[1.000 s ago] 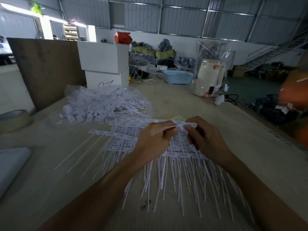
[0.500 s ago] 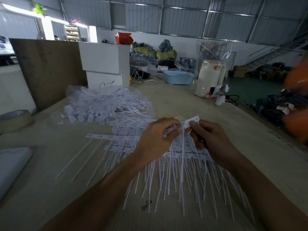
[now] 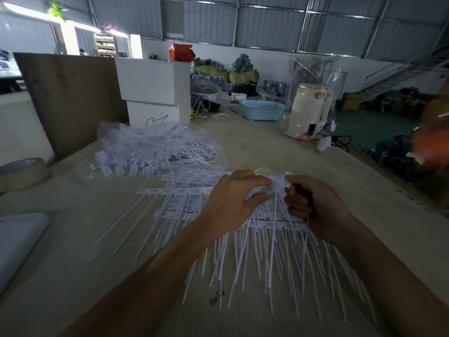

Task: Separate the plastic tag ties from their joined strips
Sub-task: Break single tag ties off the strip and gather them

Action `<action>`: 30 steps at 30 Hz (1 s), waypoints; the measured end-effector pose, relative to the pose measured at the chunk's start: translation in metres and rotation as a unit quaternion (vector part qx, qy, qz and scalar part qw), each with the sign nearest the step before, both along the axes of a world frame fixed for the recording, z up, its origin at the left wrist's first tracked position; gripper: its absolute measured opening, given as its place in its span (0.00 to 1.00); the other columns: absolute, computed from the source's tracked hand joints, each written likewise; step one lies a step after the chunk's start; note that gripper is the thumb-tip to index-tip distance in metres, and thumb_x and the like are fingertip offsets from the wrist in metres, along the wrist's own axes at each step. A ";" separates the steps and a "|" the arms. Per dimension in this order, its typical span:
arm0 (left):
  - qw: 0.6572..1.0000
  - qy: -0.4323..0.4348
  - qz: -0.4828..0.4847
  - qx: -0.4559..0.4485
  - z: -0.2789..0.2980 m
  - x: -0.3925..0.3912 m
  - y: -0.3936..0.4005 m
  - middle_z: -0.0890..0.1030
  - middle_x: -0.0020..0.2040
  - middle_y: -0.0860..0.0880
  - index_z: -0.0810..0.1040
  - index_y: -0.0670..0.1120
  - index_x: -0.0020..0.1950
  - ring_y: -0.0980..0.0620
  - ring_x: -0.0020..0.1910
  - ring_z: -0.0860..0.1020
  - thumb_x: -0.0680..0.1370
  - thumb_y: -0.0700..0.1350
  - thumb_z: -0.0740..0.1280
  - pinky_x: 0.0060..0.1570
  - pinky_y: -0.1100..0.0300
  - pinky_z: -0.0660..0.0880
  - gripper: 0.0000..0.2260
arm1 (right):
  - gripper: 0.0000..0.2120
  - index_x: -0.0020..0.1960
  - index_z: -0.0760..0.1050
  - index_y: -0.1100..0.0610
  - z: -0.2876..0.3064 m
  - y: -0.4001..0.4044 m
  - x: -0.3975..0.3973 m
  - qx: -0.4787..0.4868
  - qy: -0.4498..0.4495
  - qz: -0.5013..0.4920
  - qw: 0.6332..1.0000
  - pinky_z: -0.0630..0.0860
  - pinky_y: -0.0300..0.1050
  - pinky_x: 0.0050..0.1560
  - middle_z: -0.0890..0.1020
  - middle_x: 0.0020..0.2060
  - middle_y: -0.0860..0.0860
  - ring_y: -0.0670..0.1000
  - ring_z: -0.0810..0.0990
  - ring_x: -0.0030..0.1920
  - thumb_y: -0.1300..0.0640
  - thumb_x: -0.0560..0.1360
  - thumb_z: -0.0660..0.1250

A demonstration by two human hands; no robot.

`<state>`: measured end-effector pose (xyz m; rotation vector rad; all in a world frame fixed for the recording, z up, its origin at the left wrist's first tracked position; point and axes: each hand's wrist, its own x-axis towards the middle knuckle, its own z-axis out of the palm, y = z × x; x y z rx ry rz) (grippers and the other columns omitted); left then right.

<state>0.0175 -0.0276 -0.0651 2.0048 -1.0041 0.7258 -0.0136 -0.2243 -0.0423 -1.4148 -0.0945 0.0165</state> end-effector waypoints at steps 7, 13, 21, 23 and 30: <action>0.993 -0.024 0.069 0.095 -0.002 0.004 0.008 0.83 0.52 0.48 0.83 0.48 0.58 0.45 0.54 0.79 0.77 0.49 0.71 0.52 0.52 0.70 0.11 | 0.18 0.34 0.81 0.54 0.001 -0.006 -0.005 -0.352 -0.215 -0.059 0.909 0.63 0.37 0.26 0.68 0.22 0.48 0.46 0.62 0.22 0.47 0.79 0.66; 0.993 -0.048 0.066 0.088 0.006 0.003 0.008 0.82 0.47 0.49 0.83 0.49 0.55 0.46 0.48 0.79 0.78 0.48 0.69 0.48 0.50 0.72 0.09 | 0.18 0.38 0.82 0.62 0.004 -0.006 -0.001 -0.024 0.006 0.019 1.000 0.56 0.36 0.20 0.57 0.25 0.47 0.44 0.54 0.24 0.51 0.79 0.65; 0.990 -0.049 0.104 0.087 0.004 0.004 0.015 0.81 0.46 0.46 0.82 0.45 0.54 0.43 0.47 0.78 0.78 0.45 0.68 0.45 0.49 0.73 0.08 | 0.17 0.54 0.81 0.65 0.007 0.005 -0.003 0.144 0.114 0.127 0.975 0.60 0.31 0.14 0.64 0.29 0.48 0.43 0.62 0.23 0.54 0.80 0.60; 0.989 -0.055 0.098 0.092 0.005 0.004 0.014 0.82 0.47 0.46 0.82 0.45 0.55 0.42 0.47 0.78 0.78 0.44 0.68 0.46 0.49 0.72 0.08 | 0.16 0.50 0.82 0.65 0.010 0.003 -0.003 0.121 0.103 0.104 0.982 0.60 0.32 0.15 0.64 0.28 0.48 0.43 0.60 0.23 0.55 0.79 0.61; 0.996 -0.020 0.029 0.076 0.002 -0.001 0.001 0.82 0.46 0.48 0.83 0.47 0.56 0.45 0.47 0.79 0.80 0.44 0.67 0.46 0.48 0.74 0.08 | 0.15 0.39 0.74 0.62 0.012 -0.004 -0.002 0.128 0.099 0.045 0.986 0.57 0.35 0.16 0.61 0.23 0.48 0.43 0.55 0.21 0.55 0.79 0.59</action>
